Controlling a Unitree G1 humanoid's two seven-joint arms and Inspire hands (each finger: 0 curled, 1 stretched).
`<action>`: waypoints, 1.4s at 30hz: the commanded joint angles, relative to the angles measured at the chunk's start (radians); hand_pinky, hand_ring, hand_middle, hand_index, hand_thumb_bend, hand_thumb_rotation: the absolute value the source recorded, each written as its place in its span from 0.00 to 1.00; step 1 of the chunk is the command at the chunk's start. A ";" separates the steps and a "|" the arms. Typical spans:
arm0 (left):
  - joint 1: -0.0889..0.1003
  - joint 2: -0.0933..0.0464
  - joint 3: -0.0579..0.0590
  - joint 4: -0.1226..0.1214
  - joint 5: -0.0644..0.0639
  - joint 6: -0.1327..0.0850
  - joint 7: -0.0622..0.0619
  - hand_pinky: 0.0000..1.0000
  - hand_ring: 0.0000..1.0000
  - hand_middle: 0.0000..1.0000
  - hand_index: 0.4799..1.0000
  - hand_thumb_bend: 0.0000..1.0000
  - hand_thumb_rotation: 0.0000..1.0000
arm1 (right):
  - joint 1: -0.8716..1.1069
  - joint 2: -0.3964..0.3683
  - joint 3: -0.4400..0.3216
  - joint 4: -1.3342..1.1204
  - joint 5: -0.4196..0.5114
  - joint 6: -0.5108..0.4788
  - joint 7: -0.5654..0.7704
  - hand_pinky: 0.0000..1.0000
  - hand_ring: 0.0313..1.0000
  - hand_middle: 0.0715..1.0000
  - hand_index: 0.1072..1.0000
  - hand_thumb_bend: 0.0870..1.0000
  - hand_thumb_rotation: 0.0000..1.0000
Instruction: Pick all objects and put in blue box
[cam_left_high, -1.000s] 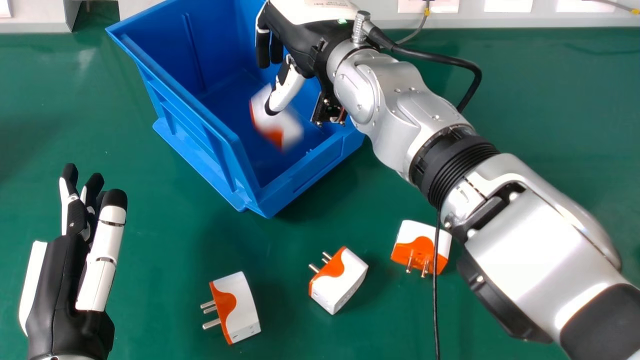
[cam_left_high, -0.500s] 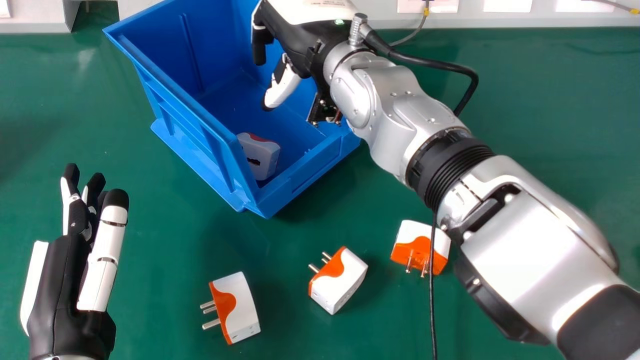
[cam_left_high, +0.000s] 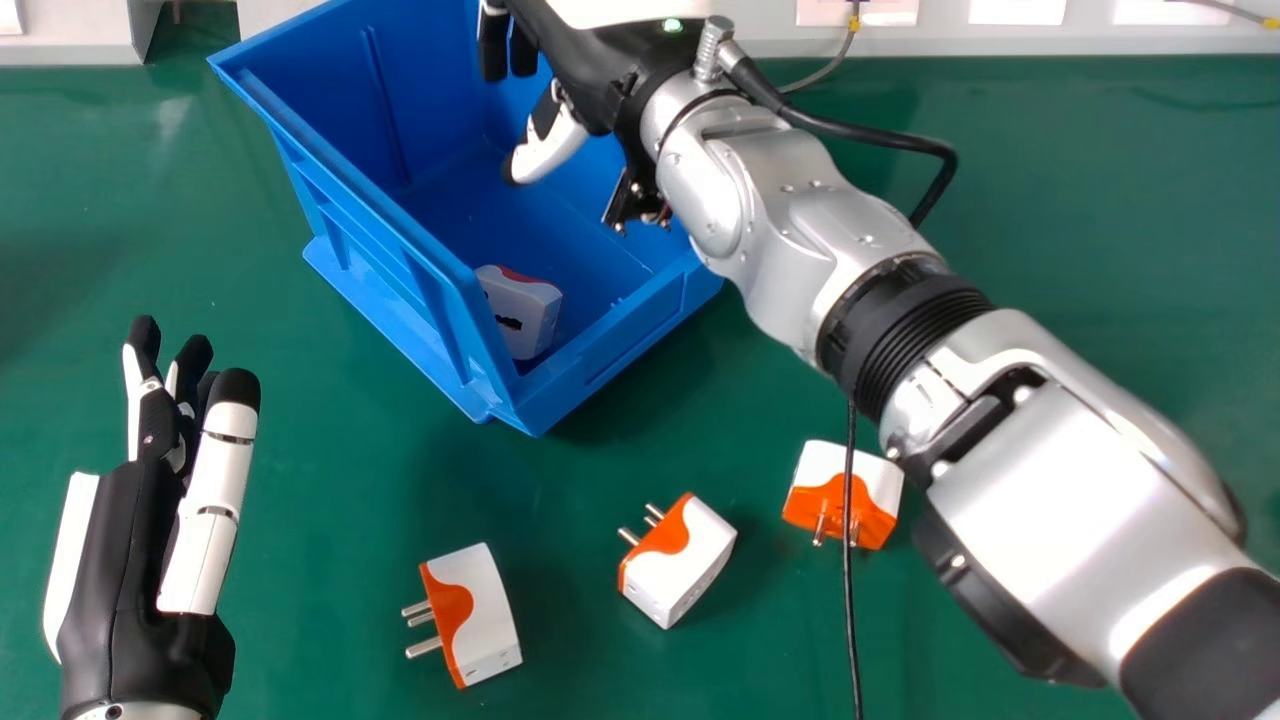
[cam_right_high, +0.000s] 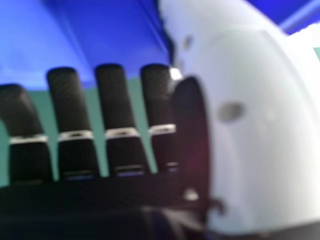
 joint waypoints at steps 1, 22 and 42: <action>-0.006 0.000 -0.004 -0.008 0.007 -0.005 0.003 0.95 1.00 1.00 1.00 0.39 0.78 | 0.023 -0.051 -0.003 -0.077 -0.005 -0.044 -0.061 0.31 0.45 0.49 0.45 0.44 0.00; -0.061 0.045 0.024 0.038 -0.006 0.015 -0.021 0.96 1.00 1.00 1.00 0.39 0.78 | 0.772 -0.525 -0.231 -1.236 0.006 -0.081 0.184 0.80 0.89 0.91 0.89 0.48 0.46; -0.076 0.053 0.037 0.047 -0.010 0.027 -0.024 0.98 1.00 1.00 1.00 0.39 0.78 | 1.238 -0.497 -0.364 -1.471 -0.031 0.021 0.240 0.99 1.00 1.00 1.00 0.51 0.62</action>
